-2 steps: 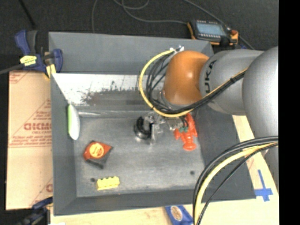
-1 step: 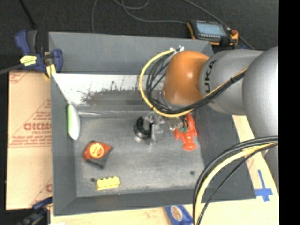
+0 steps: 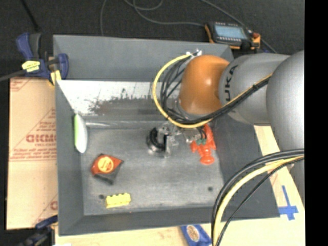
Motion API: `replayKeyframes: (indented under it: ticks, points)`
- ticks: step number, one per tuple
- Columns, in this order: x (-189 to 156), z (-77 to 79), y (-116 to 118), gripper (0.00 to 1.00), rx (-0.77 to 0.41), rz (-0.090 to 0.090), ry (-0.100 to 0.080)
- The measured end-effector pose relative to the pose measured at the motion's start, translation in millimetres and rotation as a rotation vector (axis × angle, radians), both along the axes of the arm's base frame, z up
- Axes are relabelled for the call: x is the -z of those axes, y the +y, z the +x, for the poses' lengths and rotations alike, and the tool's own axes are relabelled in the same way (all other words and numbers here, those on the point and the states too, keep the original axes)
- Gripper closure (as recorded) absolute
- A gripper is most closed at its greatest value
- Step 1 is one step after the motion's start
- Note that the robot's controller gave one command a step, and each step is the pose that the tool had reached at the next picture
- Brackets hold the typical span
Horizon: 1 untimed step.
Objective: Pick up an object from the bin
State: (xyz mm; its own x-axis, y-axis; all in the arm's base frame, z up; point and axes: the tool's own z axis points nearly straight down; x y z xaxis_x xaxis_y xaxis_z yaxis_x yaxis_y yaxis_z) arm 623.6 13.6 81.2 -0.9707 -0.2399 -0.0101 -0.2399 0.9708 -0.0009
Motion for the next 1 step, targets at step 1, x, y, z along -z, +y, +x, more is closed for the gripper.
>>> replayKeyframes:
  ticks: [1]
  points:
    - [-17.4, -3.3, -0.5, 1.00, 0.001, -0.001, 0.011]
